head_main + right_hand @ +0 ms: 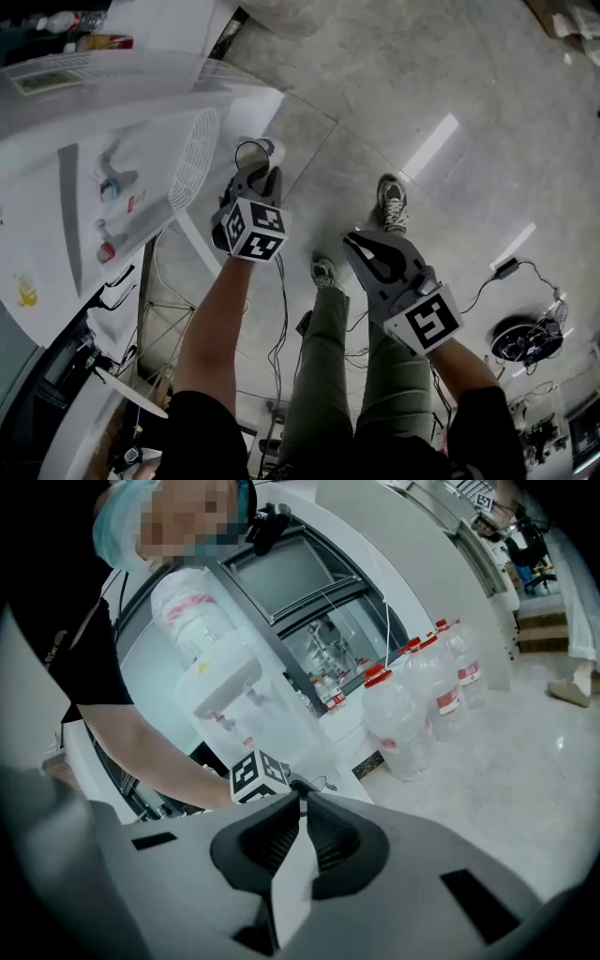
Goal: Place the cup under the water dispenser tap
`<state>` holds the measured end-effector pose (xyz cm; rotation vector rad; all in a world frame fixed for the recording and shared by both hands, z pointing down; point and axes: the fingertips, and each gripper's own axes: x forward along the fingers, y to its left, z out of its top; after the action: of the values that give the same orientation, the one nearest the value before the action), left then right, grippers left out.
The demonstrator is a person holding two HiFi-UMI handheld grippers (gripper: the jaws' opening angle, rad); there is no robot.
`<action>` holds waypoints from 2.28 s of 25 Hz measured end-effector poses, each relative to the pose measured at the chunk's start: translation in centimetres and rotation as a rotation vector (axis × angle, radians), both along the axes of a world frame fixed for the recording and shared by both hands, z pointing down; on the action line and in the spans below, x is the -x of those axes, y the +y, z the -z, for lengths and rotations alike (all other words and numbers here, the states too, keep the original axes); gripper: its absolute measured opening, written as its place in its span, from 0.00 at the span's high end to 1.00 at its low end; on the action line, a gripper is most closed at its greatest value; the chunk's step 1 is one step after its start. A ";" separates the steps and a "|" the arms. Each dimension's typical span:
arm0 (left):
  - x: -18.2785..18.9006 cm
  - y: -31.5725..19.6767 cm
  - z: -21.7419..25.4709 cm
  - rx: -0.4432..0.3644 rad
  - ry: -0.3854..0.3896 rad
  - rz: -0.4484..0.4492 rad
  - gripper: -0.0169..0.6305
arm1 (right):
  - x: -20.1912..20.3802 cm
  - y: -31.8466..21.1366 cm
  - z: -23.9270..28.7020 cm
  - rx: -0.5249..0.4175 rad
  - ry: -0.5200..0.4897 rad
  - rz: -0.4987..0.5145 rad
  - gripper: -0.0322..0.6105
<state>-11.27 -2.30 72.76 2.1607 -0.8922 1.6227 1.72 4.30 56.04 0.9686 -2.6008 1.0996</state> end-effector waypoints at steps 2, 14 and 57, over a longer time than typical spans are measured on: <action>-0.2 0.9 2.3 -0.001 0.016 -0.007 0.87 | 0.5 0.5 1.7 -0.014 -0.002 -0.001 0.88; 2.1 2.2 17.0 -0.095 -0.024 0.081 0.87 | 1.1 3.7 11.0 0.004 -0.012 -0.007 0.88; 8.3 -10.1 16.9 -0.209 -0.082 0.978 0.87 | -3.9 -10.3 14.9 0.019 0.028 0.229 0.88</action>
<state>-19.54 -12.43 55.86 1.3383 -1.8162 1.1219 5.66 -6.01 41.16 0.6562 -2.5935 1.0416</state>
